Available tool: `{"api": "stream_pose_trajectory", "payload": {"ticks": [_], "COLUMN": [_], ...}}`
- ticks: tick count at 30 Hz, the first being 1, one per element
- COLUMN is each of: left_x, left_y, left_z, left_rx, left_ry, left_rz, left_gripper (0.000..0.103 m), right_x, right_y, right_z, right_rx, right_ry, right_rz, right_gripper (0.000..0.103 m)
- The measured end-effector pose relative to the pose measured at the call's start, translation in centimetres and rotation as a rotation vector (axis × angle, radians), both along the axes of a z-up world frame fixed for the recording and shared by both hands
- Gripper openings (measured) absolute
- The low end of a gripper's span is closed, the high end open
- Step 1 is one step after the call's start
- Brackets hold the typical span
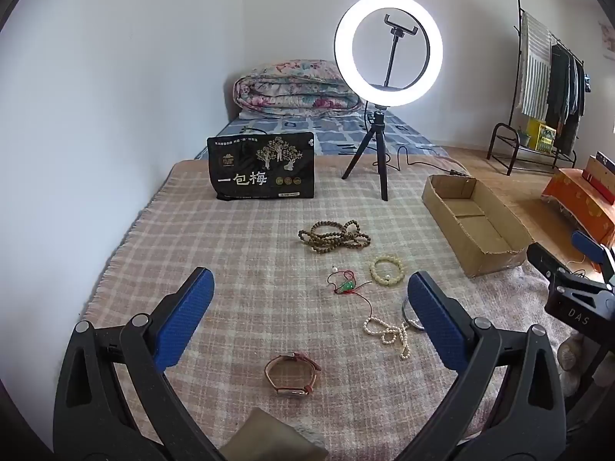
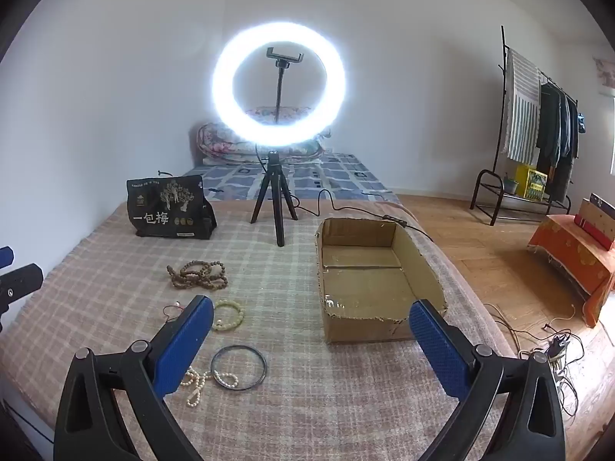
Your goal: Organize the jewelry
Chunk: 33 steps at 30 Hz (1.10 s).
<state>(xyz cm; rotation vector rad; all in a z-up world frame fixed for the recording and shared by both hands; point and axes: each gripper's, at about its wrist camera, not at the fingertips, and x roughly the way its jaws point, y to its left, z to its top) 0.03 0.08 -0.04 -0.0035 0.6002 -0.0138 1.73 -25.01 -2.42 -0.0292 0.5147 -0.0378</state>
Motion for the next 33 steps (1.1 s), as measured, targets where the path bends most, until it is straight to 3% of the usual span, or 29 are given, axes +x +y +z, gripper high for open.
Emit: {"api": "stream_pose_trajectory", "payload": {"ticks": [6,33], "left_x": [0.0,0.3], "left_y": [0.0,-0.2], "left_z": [0.0,-0.3], "left_rx": [0.007,-0.003], "left_ry": [0.000,0.008], "left_rz": [-0.006,-0.001], "left_gripper": [0.103,0.103], "right_x": [-0.3,0.6], "right_y": [0.5,0.3], "right_z": [0.1,-0.7], "right_rx": [-0.010,0.025], "right_ry": [-0.034,0.034], "right_rz": [0.006,0.001], "right_gripper": [0.103,0.103]}}
